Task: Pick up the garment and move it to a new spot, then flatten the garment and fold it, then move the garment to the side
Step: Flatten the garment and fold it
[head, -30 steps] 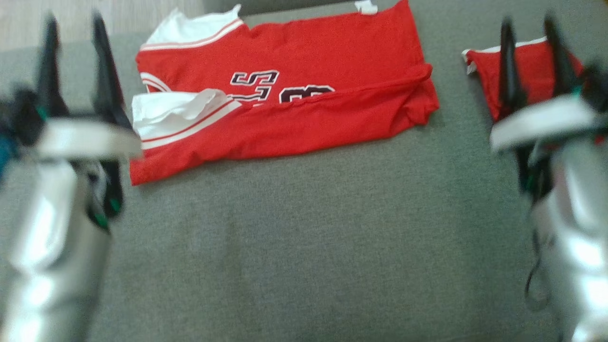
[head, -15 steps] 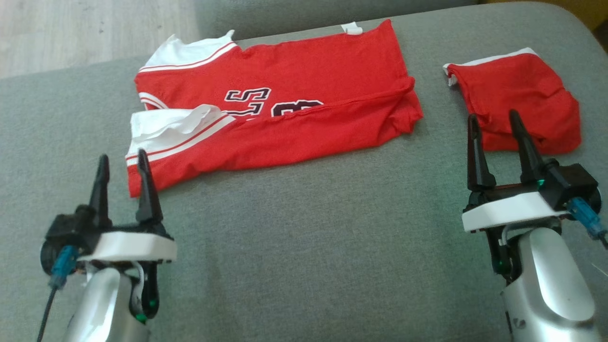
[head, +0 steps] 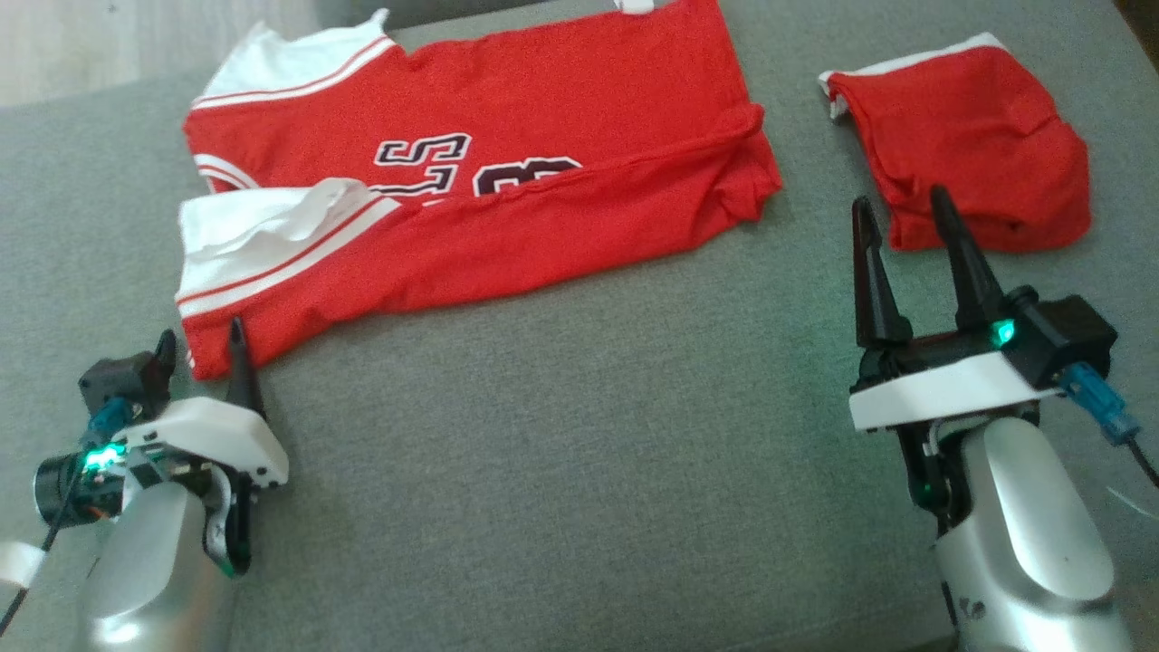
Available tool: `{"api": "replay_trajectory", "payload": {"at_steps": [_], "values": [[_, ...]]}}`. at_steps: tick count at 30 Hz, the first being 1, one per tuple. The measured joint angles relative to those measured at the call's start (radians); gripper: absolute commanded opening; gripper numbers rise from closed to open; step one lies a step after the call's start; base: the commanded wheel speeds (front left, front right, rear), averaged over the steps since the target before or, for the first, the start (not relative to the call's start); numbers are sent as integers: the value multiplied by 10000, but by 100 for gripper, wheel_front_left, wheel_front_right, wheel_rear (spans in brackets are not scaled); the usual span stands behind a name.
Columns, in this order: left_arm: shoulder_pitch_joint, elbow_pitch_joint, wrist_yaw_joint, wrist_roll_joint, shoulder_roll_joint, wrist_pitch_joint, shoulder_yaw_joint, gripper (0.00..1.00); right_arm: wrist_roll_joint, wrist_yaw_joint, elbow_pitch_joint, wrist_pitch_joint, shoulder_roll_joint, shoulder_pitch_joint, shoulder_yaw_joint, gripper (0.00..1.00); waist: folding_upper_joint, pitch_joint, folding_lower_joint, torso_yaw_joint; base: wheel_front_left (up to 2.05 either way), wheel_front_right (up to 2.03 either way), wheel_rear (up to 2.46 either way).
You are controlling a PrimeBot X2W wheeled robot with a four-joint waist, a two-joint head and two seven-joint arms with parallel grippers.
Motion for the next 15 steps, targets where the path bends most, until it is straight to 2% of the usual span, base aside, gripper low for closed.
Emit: {"api": "replay_trajectory", "payload": {"at_steps": [4,7,8,9,10,15], "values": [[-416,518,86,0,136,330,-2,100,79,0,-190,0,0,-129,105,100,0,238,-1,-172,0,0,0],[-884,802,-105,-4,245,825,-63,100,86,0,-274,0,2,-209,138,100,0,378,-1,-277,0,0,0],[-884,802,-105,-4,245,825,-63,79,86,0,-274,0,2,-209,138,100,0,378,-1,-277,0,0,0],[-1000,859,-190,-8,272,966,-90,26,88,0,-341,0,2,-226,125,100,0,410,-1,-306,0,0,0],[-1064,874,-245,-15,290,999,-105,0,88,0,-391,0,2,-230,100,100,0,437,-1,-328,0,0,0],[-1156,861,-349,-15,232,527,-203,0,88,0,-360,0,2,-230,-255,100,0,454,-1,-264,0,0,0]]}}
